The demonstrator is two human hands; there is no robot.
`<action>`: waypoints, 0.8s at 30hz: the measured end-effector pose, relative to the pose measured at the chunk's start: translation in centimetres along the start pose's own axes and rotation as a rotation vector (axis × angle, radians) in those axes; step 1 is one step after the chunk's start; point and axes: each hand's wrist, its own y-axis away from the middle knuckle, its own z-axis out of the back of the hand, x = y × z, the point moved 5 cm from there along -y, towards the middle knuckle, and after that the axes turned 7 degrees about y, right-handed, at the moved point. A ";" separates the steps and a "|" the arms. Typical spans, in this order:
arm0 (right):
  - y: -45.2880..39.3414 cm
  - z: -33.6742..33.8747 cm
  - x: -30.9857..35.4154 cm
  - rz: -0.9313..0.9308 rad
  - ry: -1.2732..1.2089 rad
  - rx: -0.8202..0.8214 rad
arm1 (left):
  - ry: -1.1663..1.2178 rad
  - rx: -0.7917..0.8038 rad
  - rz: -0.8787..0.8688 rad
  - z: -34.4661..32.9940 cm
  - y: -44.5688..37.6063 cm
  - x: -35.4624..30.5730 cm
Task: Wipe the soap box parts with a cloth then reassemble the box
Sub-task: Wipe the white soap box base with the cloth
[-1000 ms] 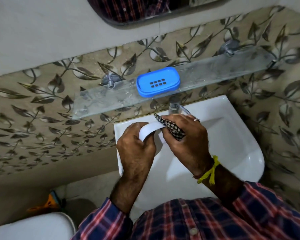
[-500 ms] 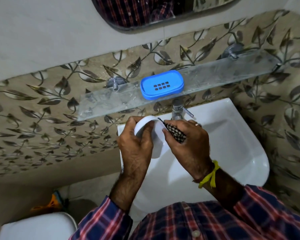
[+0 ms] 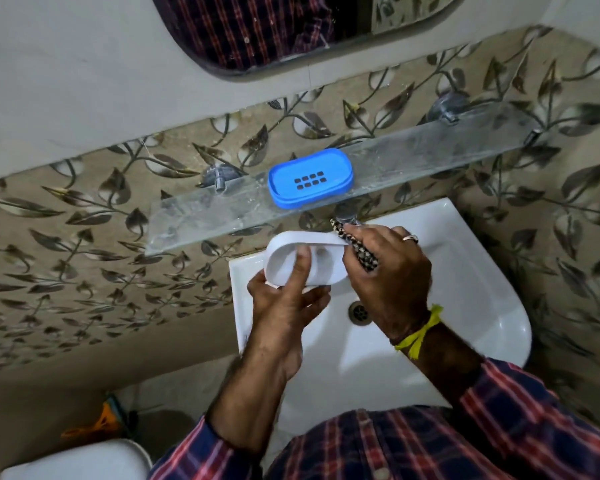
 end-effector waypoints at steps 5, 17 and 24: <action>0.5 0.4 0.9 0.102 -0.010 -0.055 | 0.171 -0.085 -0.010 -1.7 -0.3 -0.4; 3.7 1.6 -0.7 0.244 -0.361 -0.069 | 0.400 0.190 0.212 -1.3 -0.7 1.3; 1.1 2.2 -1.0 -0.033 -0.469 0.100 | 0.398 0.372 0.197 0.9 -0.8 2.1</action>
